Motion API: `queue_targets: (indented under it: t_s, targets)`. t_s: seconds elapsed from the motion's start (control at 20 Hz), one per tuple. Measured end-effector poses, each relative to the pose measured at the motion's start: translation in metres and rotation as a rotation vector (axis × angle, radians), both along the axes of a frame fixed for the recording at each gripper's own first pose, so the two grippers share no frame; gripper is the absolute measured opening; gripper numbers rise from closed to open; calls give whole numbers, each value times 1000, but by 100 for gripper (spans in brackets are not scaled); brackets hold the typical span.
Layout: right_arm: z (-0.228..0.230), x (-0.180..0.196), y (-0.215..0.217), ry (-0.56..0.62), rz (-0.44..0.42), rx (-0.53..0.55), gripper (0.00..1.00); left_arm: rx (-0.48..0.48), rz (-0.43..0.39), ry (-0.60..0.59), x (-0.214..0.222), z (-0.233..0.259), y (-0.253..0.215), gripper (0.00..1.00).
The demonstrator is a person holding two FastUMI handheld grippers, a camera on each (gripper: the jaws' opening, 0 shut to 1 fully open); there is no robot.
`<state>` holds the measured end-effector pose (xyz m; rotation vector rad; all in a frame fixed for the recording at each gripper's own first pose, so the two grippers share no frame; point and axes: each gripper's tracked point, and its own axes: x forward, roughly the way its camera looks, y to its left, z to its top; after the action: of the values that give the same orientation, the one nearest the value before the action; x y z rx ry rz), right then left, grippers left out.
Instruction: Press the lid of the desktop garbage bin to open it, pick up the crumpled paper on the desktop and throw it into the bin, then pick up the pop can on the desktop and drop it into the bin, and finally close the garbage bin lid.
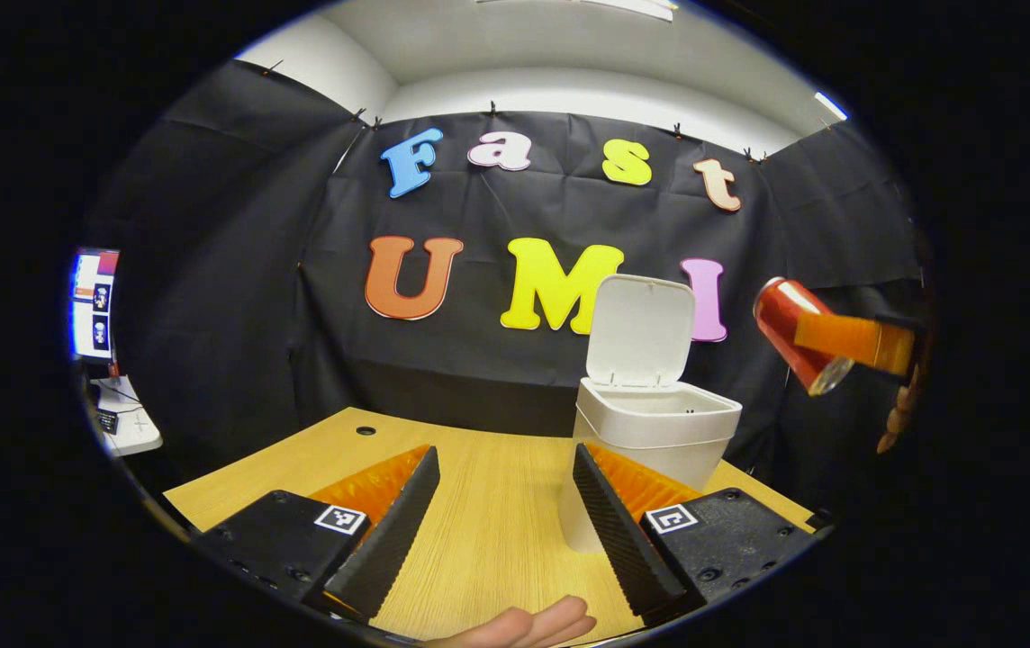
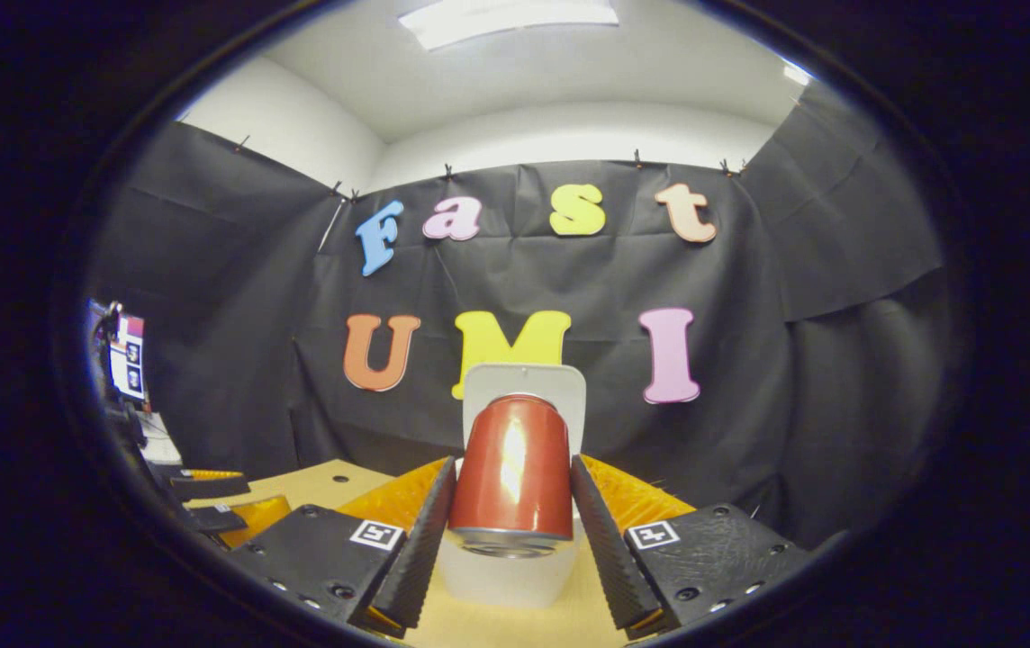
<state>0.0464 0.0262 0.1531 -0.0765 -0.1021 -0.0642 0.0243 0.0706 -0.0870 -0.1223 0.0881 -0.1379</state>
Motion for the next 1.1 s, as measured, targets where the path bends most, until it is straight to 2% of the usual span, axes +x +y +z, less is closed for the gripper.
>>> queue_targets:
  t_s: [0.2,0.45,0.5,0.55,0.65,0.75,0.95,1.1]
  targets:
    - [38,33,1,27,-21,-34,75,26,-13,13,-3,-8,6,96]
    - [76,96,-1,6,-85,-29,75,43,45,13,4,-9,25,97]
    - [77,110,2,16,-85,-26,75,45,48,20,4,-13,26,100]
    - [77,126,5,28,-82,-14,75,45,45,23,5,-14,26,97]
    - [76,156,8,50,-87,18,75,38,46,26,6,-14,26,96]
    - [69,184,3,82,-120,3,75,40,41,32,7,-17,26,97]
    - [57,214,-17,115,-209,-25,76,49,17,21,8,-18,22,97]
    - [53,225,-23,131,-215,-3,77,43,9,30,9,-21,23,97]
